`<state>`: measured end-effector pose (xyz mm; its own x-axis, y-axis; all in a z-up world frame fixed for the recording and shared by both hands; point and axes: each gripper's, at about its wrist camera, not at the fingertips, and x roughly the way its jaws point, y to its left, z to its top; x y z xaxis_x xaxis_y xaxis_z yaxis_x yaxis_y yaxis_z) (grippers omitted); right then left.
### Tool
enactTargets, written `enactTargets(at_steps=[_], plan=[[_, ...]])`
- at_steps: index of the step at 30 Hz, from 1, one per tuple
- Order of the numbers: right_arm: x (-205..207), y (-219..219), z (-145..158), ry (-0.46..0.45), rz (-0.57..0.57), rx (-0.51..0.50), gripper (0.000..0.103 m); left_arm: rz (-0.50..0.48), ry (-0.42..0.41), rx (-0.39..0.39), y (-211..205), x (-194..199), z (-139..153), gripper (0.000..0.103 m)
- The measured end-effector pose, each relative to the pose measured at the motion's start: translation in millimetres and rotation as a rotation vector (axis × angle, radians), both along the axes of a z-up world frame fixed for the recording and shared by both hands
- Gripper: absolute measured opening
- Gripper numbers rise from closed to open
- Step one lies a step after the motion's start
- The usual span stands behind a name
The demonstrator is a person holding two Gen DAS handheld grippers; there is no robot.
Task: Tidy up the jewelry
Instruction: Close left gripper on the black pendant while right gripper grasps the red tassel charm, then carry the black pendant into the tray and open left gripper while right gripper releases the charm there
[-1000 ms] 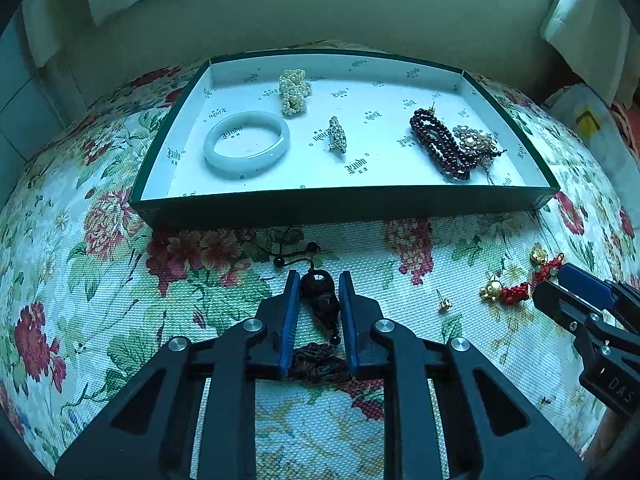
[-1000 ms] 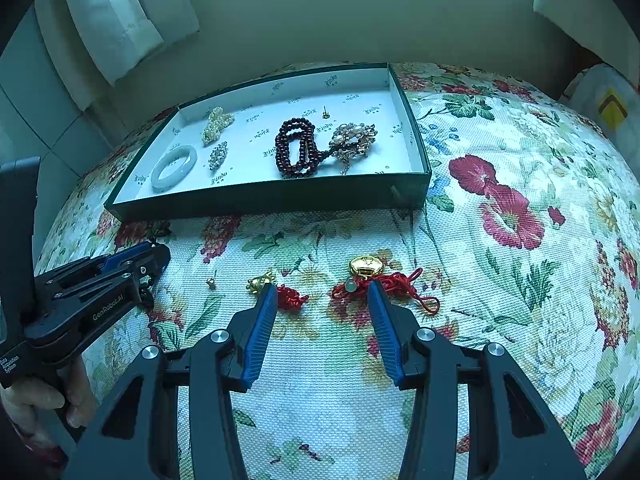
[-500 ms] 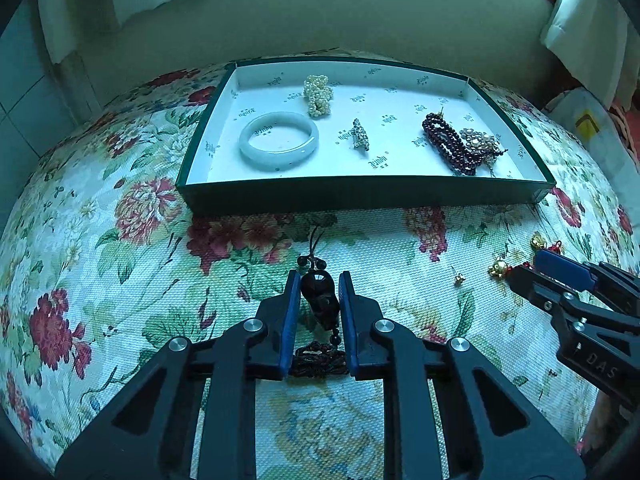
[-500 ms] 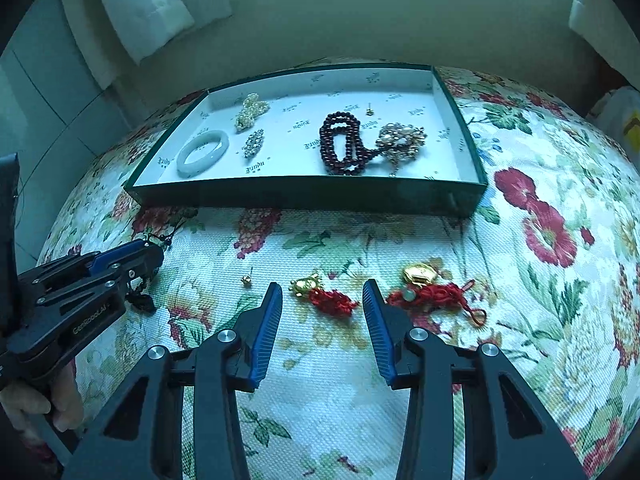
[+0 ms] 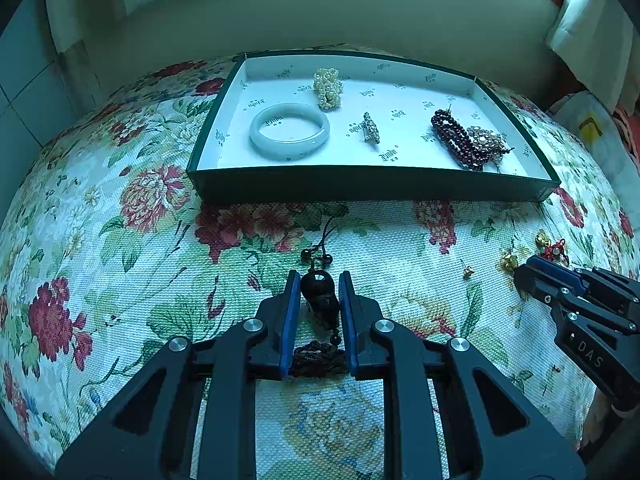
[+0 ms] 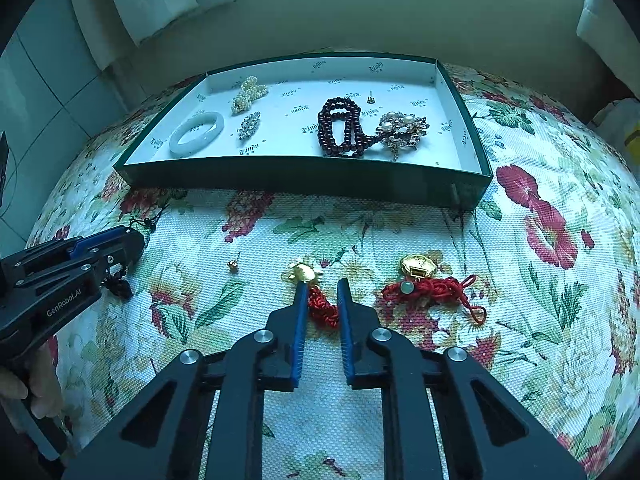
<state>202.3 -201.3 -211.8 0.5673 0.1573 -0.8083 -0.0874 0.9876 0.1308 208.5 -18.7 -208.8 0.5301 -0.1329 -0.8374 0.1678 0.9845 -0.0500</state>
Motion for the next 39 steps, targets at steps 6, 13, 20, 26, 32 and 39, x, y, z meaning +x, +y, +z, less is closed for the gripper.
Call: enactTargets(at_steps=[6, 13, 20, 26, 32, 39], plan=[[-6, 0, 2, -0.004, -0.007, 0.015, 0.011, 0.003, -0.002, -0.004, 3, -3, 2, 0.019], [-13, -1, 11, -0.024, -0.017, 0.028, 0.01, 0.003, -0.014, -0.009, 5, -7, 8, 0.019], [-18, -3, 24, -0.051, -0.024, 0.043, 0.01, 0.005, -0.033, -0.014, 5, -10, 17, 0.019], [-20, -4, 38, -0.081, -0.031, 0.055, 0.01, 0.007, -0.05, -0.022, 4, -12, 27, 0.019], [-17, -6, 53, -0.115, -0.04, 0.064, 0.01, 0.001, -0.071, -0.041, 3, -12, 41, 0.019], [1, -8, 75, -0.169, -0.038, 0.069, 0.01, -0.019, -0.109, -0.051, -7, 2, 60, 0.019]])
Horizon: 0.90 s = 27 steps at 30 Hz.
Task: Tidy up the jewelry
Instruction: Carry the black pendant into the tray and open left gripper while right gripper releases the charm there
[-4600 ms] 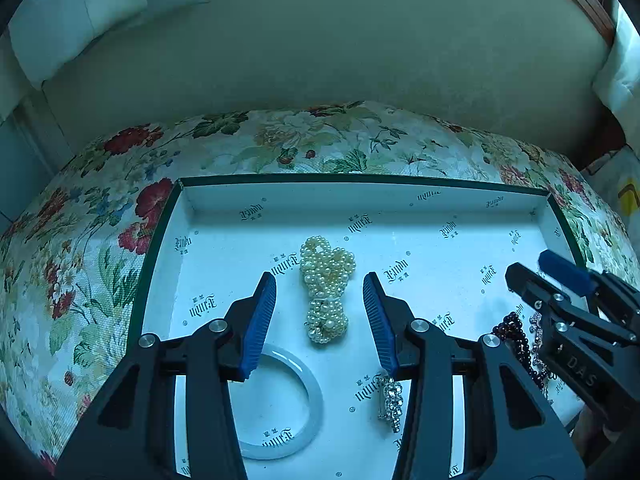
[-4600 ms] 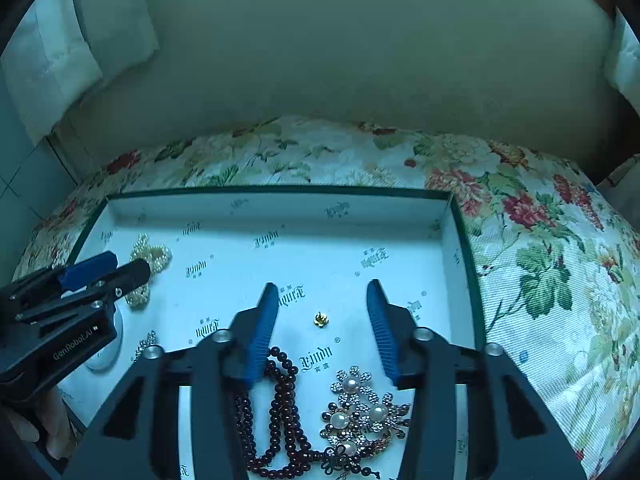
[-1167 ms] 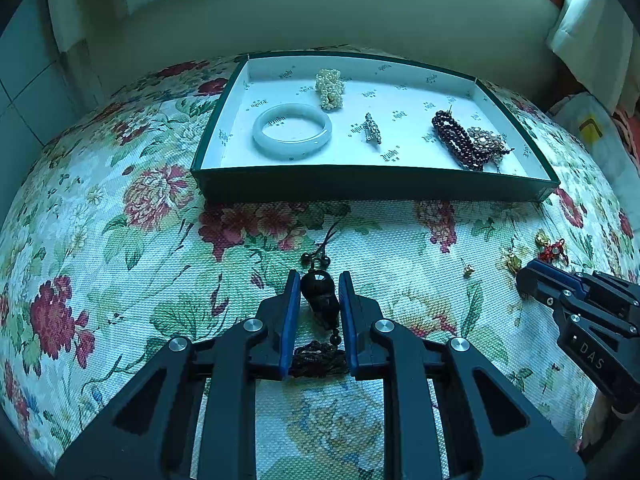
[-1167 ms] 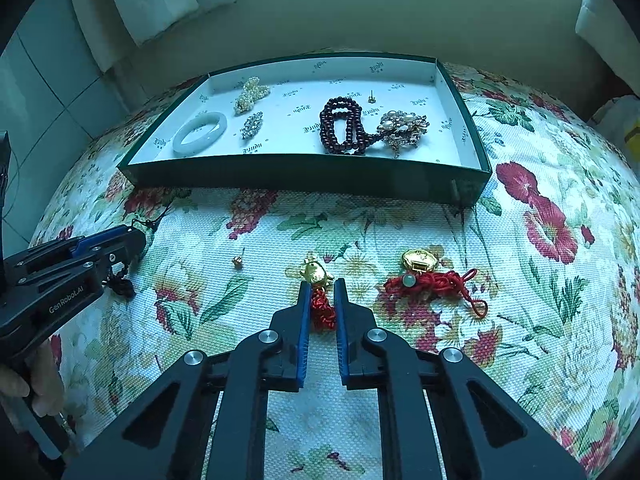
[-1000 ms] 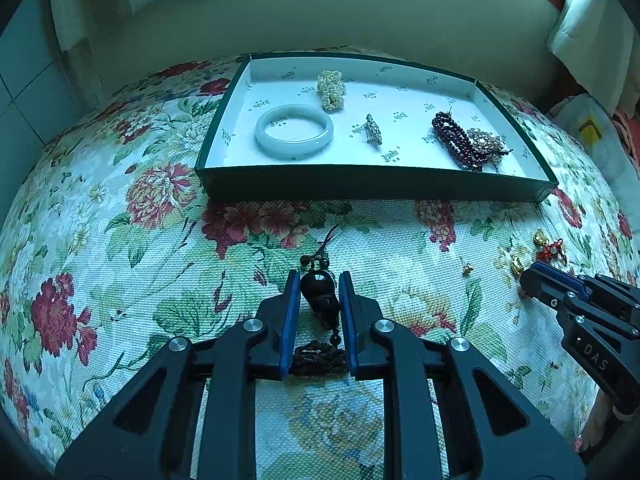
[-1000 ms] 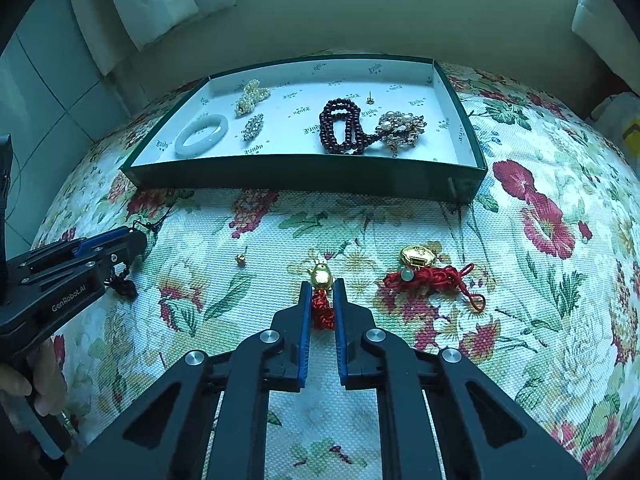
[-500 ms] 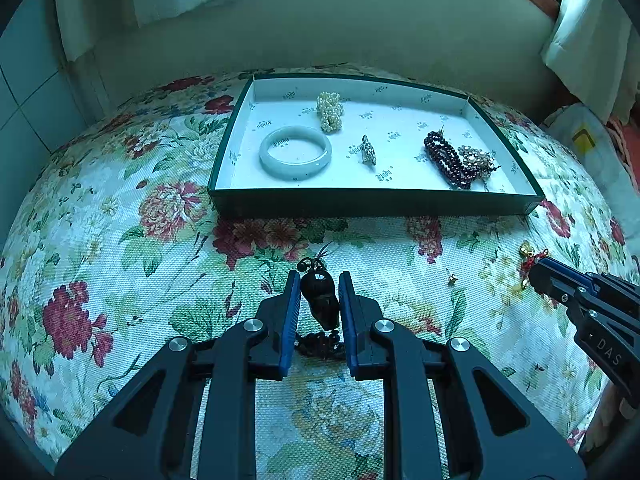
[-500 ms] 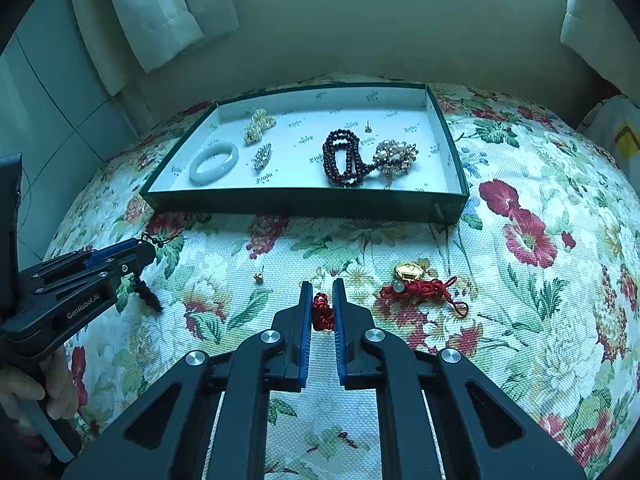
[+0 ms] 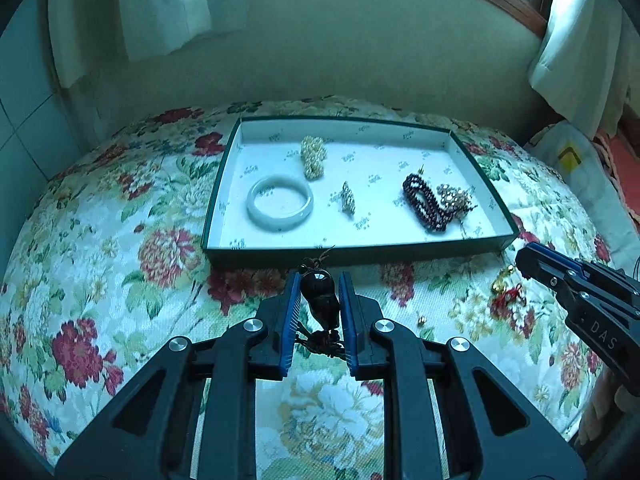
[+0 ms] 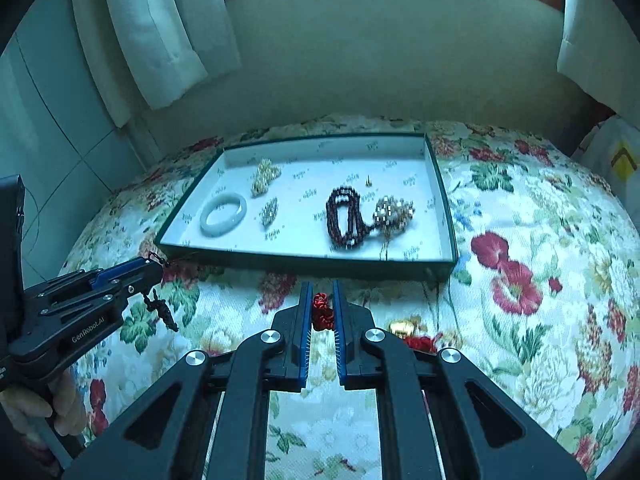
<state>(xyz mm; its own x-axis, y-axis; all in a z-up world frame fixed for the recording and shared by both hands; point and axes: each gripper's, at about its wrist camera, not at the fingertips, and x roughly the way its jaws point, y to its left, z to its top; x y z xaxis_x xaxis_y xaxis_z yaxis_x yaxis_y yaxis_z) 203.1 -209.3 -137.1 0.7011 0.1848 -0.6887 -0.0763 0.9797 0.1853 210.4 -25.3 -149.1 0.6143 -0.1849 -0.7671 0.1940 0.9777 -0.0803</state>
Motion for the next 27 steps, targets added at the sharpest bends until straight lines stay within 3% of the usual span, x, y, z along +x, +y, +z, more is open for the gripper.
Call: enactTargets(at_steps=[15, 27], plan=[[84, -15, 27, -0.078, -0.026, -0.025, 0.01, -0.047, -0.065, 0.007, -43, 84, 19, 0.019], [161, -36, -7, -0.006, -0.051, -0.065, 0.01, -0.036, -0.029, 0.053, -74, 164, -10, 0.019]])
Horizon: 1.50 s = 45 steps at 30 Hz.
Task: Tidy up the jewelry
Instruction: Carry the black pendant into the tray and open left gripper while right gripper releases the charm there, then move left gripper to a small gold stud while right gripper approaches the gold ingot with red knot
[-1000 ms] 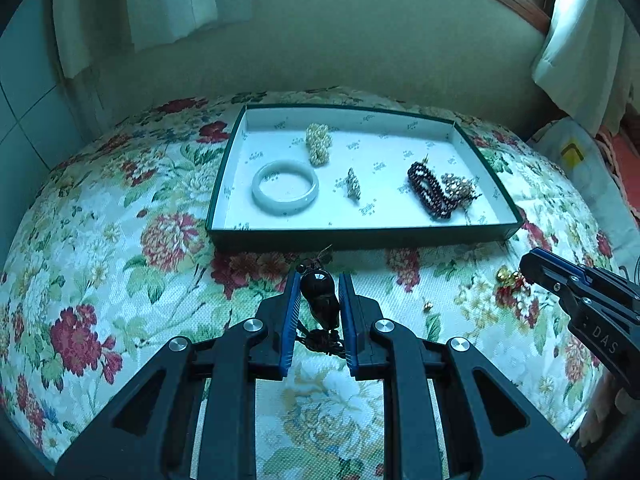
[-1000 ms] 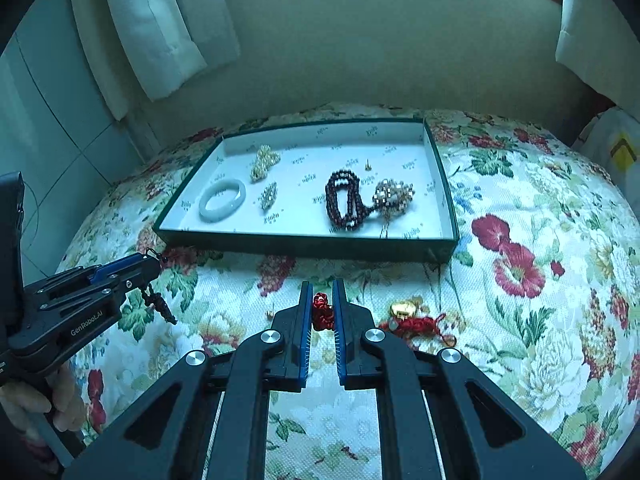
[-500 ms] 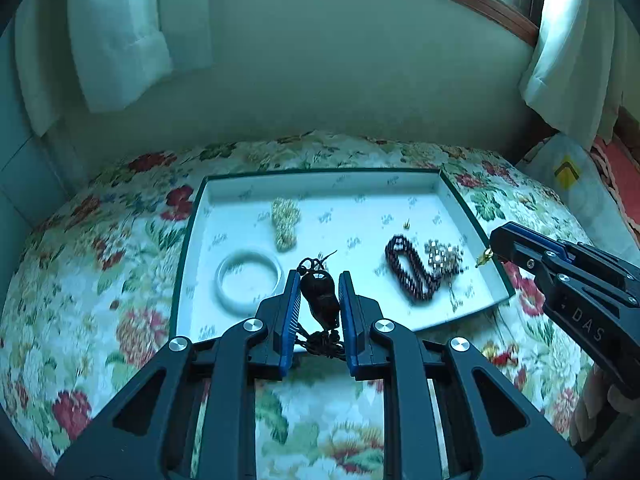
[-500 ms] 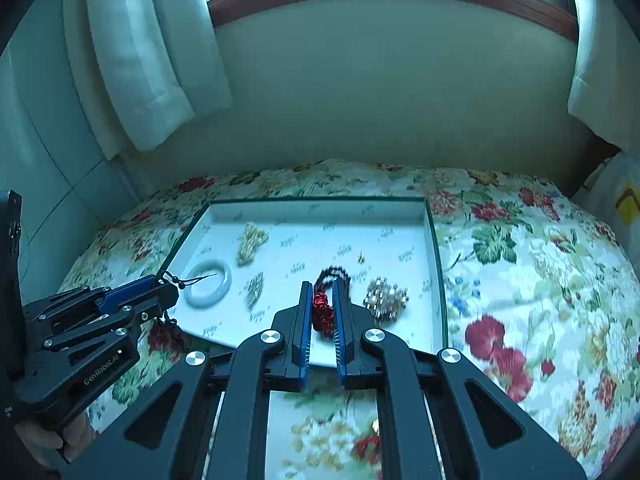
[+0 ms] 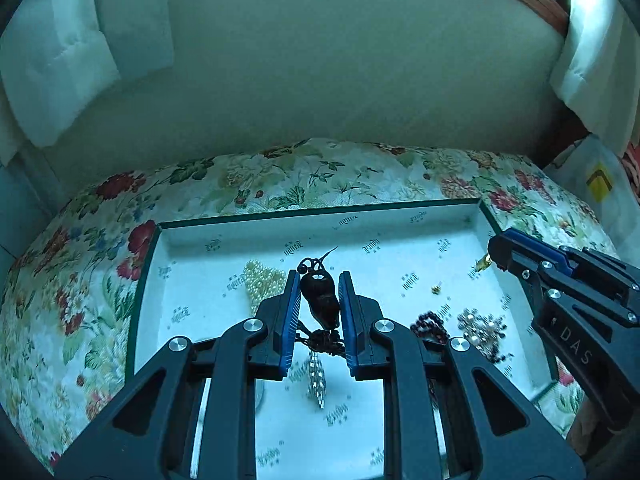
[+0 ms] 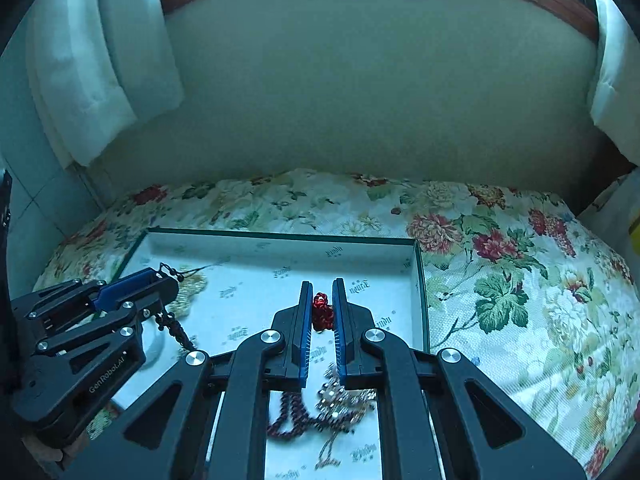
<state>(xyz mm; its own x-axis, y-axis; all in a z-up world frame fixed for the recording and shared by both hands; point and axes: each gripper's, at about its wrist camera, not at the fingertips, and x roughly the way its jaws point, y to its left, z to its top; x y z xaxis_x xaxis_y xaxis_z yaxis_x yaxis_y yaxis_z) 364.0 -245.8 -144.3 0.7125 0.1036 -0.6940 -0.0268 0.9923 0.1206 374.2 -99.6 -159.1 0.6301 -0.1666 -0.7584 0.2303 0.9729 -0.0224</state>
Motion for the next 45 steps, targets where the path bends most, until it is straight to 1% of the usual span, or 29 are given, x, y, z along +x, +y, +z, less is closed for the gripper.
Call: enactTargets(at_steps=[5, 8, 13, 19, 24, 25, 26, 27, 28, 29, 30, 31, 32, 33, 35, 40, 45], plan=[[20, -5, -26, 0.069, -0.007, -0.01, 0.01, 0.006, 0.041, 0.02, -7, 21, -20, 0.019], [28, -7, -36, 0.104, -0.011, -0.011, 0.01, 0.008, 0.068, 0.03, -9, 28, -30, 0.019], [33, -7, -41, 0.118, -0.009, -0.04, 0.01, 0.009, 0.099, 0.042, -11, 34, -41, 0.019], [36, -8, -41, 0.125, -0.004, -0.049, 0.011, 0.001, 0.115, 0.043, -13, 35, -44, 0.02], [36, -6, -40, 0.124, -0.003, -0.053, 0.012, -0.007, 0.113, 0.047, -14, 35, -44, 0.022], [36, -6, -39, 0.123, -0.002, -0.055, 0.012, -0.006, 0.113, 0.047, -14, 34, -44, 0.026], [36, -5, -39, 0.123, -0.002, -0.056, 0.012, -0.004, 0.11, 0.046, -14, 34, -43, 0.033], [36, -6, -39, 0.123, -0.002, -0.054, 0.012, -0.001, 0.106, 0.045, -14, 34, -42, 0.036], [36, -6, -38, 0.124, -0.002, -0.051, 0.012, 0.002, 0.102, 0.043, -13, 34, -42, 0.042], [36, -6, -39, 0.126, -0.002, -0.048, 0.013, 0.004, 0.099, 0.04, -13, 33, -41, 0.046], [36, -6, -39, 0.128, -0.003, -0.044, 0.025, 0.007, 0.097, 0.039, -12, 33, -40, 0.047], [35, -6, -39, 0.125, -0.006, -0.037, 0.045, 0.009, 0.096, 0.039, -12, 32, -40, 0.048], [34, -6, -39, 0.115, -0.01, -0.032, 0.052, 0.009, 0.095, 0.037, -11, 32, -40, 0.049], [33, -6, -38, 0.104, -0.013, -0.031, 0.056, 0.009, 0.094, 0.036, -11, 32, -40, 0.05], [33, -4, -37, 0.1, -0.007, -0.038, 0.056, 0.013, 0.088, 0.035, -10, 31, -38, 0.054], [28, -2, -33, 0.089, -0.003, -0.038, 0.056, 0.02, 0.087, 0.03, -5, 29, -34, 0.058], [13, -2, -22, 0.061, -0.006, -0.032, 0.056, 0.012, 0.08, 0.019, 1, 17, -25, 0.058]])
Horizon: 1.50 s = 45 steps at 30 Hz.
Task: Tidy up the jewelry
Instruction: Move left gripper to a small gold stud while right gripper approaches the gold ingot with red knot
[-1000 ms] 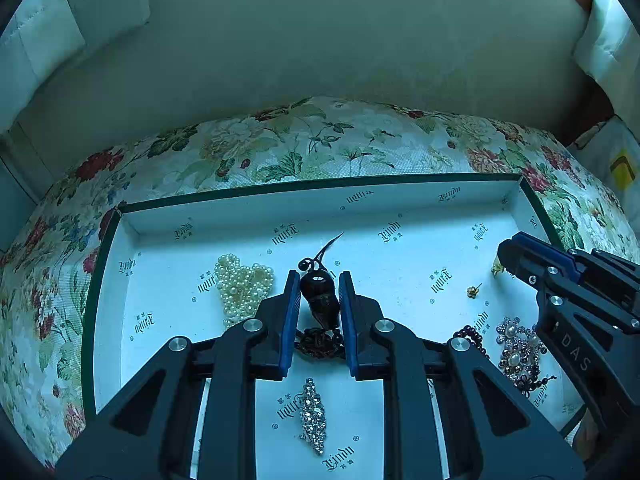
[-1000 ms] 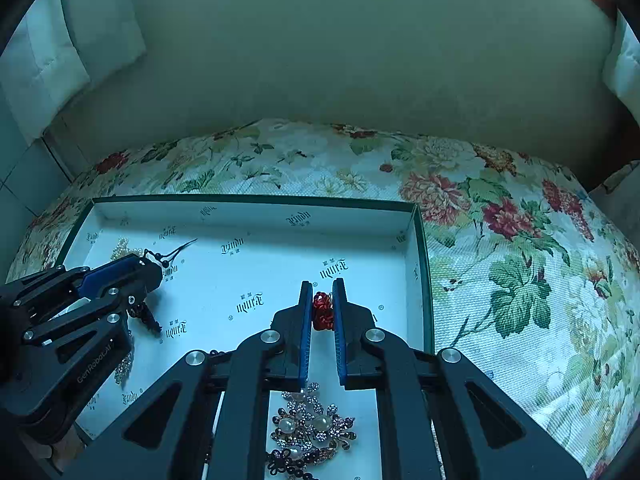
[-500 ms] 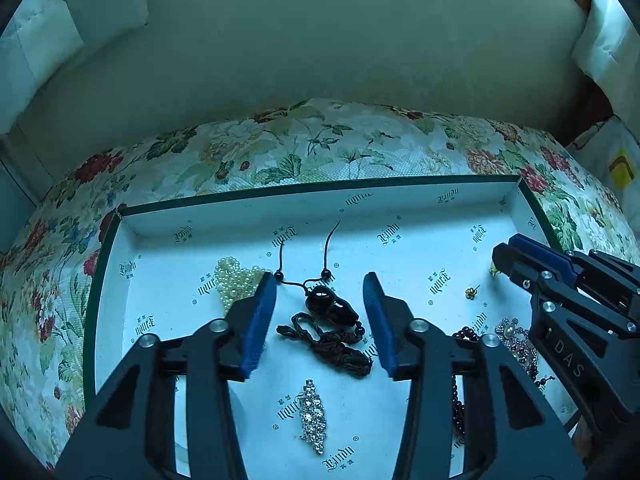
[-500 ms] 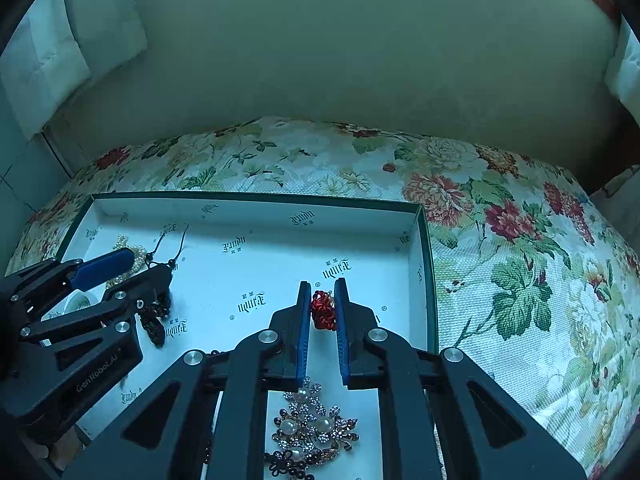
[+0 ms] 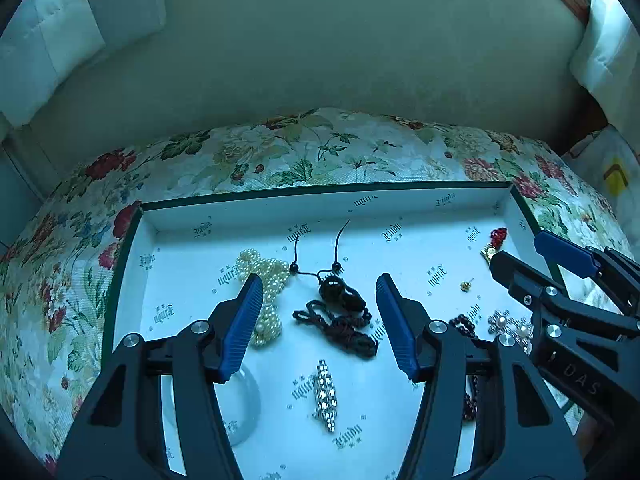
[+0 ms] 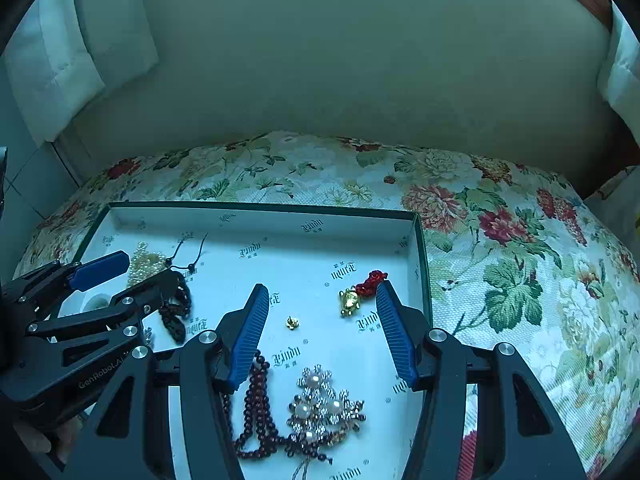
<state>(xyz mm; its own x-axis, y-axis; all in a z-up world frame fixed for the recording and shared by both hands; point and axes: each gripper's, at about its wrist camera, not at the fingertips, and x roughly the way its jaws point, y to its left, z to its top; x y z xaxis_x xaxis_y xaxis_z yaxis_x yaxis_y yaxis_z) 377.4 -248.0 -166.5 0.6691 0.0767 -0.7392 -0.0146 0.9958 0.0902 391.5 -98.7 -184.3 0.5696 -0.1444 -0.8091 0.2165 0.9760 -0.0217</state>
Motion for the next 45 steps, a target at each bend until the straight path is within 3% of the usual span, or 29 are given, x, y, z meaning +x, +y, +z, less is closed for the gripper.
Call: enactTargets(at_steps=[13, 26, 41, 45], plan=[[-75, 0, 18, -0.025, -0.006, 0.014, 0.055, -0.023, 0.004, -0.018, 21, -70, 18, 0.058], [-147, -8, -20, 0.081, -0.038, 0.021, 0.053, -0.033, 0.064, -0.033, 26, -142, 0, 0.058], [-159, 11, -48, 0.128, 0.003, -0.048, 0.053, -0.029, 0.104, -0.013, 33, -165, -18, 0.058], [-166, 11, -48, 0.124, 0.009, -0.046, 0.039, -0.036, 0.112, -0.012, 31, -167, -21, 0.058]])
